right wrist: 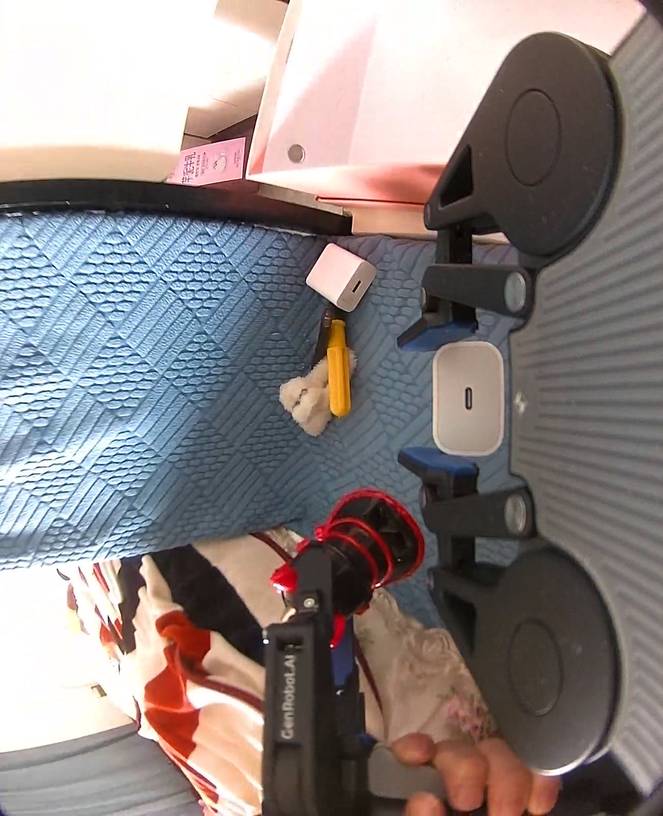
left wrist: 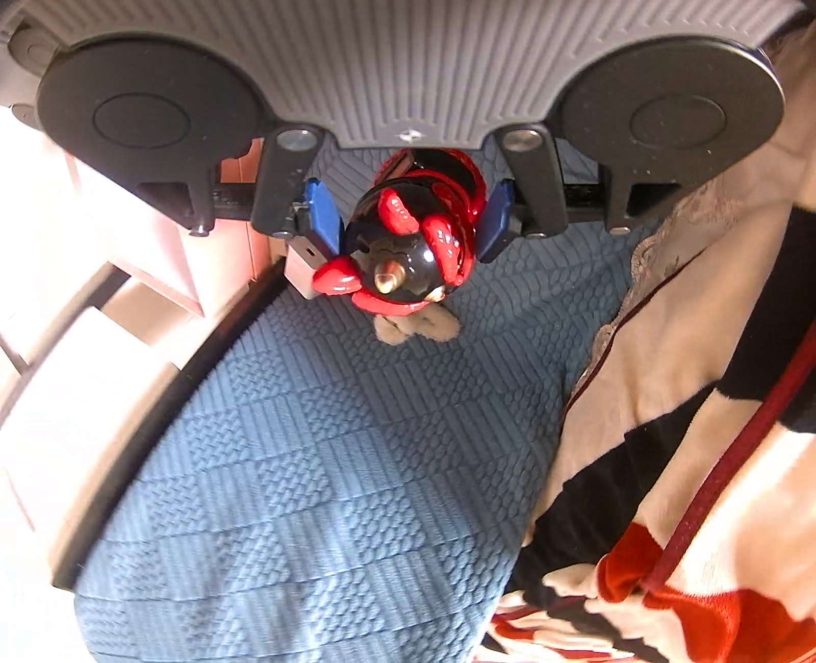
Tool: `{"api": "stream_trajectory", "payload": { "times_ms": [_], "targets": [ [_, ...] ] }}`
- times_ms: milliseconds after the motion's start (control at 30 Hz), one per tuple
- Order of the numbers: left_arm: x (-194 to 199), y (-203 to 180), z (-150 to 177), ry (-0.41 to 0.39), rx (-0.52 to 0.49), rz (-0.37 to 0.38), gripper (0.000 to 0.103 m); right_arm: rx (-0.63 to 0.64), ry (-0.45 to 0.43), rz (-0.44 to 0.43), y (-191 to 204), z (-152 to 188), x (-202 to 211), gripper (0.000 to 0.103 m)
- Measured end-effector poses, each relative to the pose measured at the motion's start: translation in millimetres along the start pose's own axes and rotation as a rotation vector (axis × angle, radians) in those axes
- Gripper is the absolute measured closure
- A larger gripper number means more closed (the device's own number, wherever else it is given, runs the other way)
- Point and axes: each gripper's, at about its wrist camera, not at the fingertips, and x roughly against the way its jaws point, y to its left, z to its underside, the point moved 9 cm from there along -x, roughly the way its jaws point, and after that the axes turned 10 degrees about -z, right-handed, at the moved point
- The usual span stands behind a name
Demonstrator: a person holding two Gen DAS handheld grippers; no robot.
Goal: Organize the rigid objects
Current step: 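Lift the red-and-black toy figure with the left tool toward the box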
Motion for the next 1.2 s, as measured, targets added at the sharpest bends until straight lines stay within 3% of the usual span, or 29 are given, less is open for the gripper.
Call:
{"api": "stream_trajectory", "payload": {
  "times_ms": [567,867,1200],
  "targets": [
    [56.1,-35.1,52.5,0.013,-0.079,0.028,0.041,-0.025,-0.016,0.024,9.2,29.1,56.6,0.058],
    [75.7,-63.8,34.9,-0.020,-0.074,0.055,0.041,-0.018,-0.070,0.023,0.2,4.5,84.9,0.058],
    [90.1,-126.0,7.5,-0.063,-0.093,0.105,0.041,-0.024,-0.133,0.043,-32.3,-35.3,121.6,0.058]
  ]
}}
